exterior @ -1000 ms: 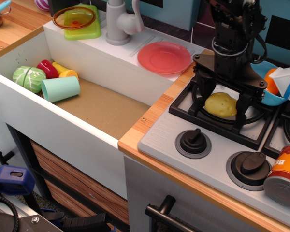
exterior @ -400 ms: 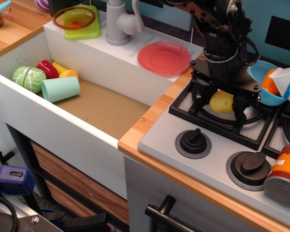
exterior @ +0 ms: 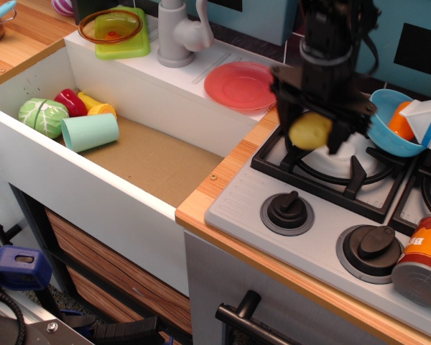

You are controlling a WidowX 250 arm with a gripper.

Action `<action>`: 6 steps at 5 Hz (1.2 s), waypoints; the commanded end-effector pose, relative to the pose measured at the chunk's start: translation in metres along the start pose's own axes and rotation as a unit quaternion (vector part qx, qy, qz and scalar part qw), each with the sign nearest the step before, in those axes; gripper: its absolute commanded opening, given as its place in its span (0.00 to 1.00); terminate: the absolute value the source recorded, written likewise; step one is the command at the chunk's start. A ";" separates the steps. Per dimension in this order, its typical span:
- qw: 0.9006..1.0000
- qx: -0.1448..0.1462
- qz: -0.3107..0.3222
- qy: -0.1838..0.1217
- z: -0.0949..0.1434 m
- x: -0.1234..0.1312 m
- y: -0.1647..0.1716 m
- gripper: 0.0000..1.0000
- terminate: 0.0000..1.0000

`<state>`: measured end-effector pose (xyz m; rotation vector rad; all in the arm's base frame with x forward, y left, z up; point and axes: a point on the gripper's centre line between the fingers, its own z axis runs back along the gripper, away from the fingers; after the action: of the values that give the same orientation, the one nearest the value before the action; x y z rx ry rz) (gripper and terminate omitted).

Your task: Put potato on plate

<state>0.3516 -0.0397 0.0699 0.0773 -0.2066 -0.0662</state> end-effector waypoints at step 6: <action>0.990 0.068 -0.025 -0.125 -0.027 0.057 0.128 0.00 0.00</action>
<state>0.4153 0.0837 0.0492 0.1710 -0.4355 -0.1401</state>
